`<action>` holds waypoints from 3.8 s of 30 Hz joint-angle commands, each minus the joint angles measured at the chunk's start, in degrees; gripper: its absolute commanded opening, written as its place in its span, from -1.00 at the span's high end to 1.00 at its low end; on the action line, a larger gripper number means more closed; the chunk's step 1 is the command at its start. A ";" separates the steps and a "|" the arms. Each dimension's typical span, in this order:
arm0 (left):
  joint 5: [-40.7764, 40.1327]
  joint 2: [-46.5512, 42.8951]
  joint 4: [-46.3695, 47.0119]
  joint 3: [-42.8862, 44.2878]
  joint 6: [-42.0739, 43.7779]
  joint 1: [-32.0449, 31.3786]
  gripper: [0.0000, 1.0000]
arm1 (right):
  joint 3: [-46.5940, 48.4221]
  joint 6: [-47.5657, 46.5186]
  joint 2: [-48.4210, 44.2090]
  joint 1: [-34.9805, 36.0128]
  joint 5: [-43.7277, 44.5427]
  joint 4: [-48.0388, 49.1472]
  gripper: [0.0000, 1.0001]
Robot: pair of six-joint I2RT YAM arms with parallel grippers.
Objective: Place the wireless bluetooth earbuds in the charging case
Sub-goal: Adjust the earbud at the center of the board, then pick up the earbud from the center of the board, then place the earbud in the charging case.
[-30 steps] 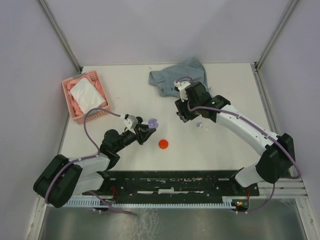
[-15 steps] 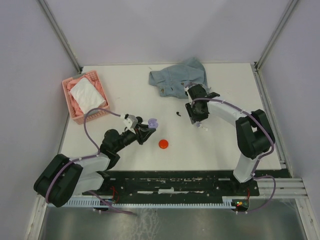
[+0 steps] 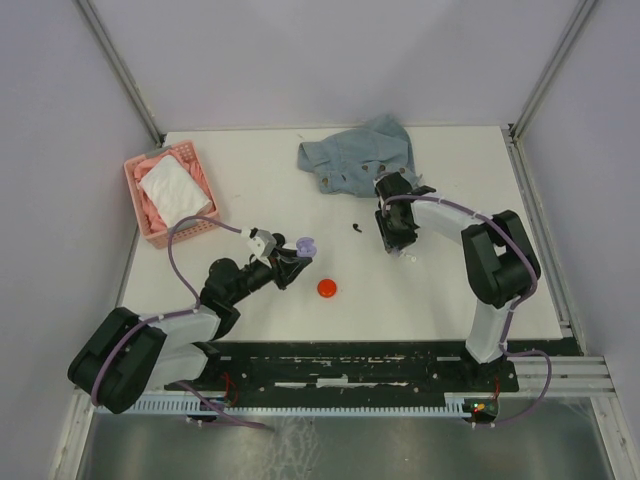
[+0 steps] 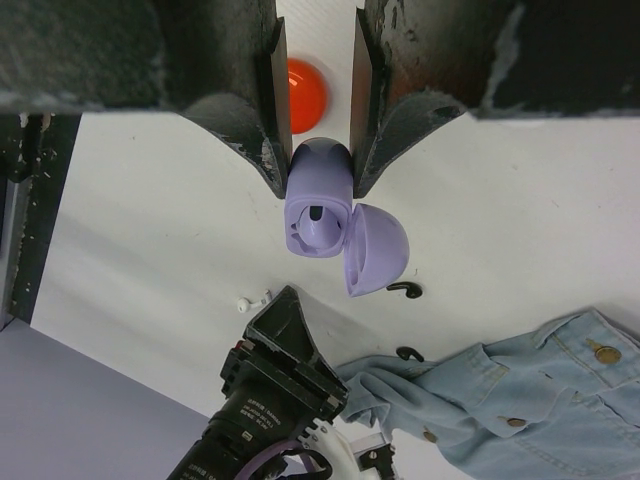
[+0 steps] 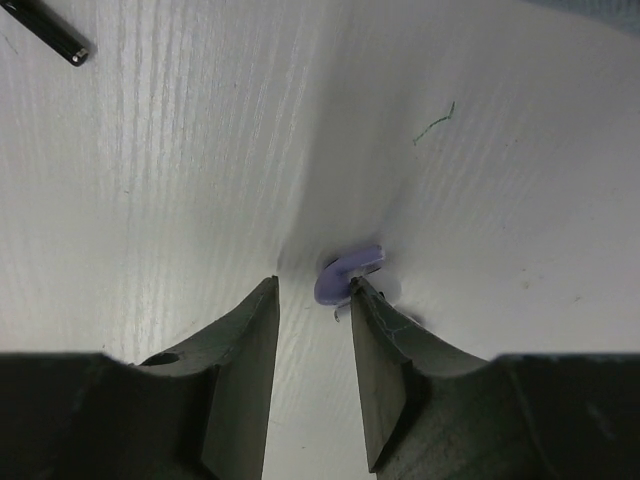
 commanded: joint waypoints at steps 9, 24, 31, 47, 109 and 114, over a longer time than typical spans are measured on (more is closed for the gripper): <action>1.11 0.03 1.50 2.12 -0.82 0.05 0.95 | 0.41 4.22 1.76 -0.20 -7.17 3.00 0.22; 1.62 -0.23 1.58 2.12 -0.83 0.11 0.95 | 4.29 1.17 -0.48 0.59 -18.81 2.69 0.03; 1.78 -0.28 1.67 2.12 -0.98 0.10 0.95 | 7.78 -3.12 0.96 0.74 -12.20 -1.39 0.03; 2.41 -0.47 1.58 2.12 -0.99 0.08 0.95 | 12.79 -3.79 8.04 3.74 -5.80 -5.58 0.25; 11.63 -0.01 20.86 1.15 -6.70 -0.02 0.95 | -13.39 5.56 -41.64 23.58 -11.68 32.73 0.79; 12.52 -0.34 22.27 1.46 -8.17 -0.39 0.94 | -16.40 6.65 -40.85 25.62 -12.05 40.09 0.79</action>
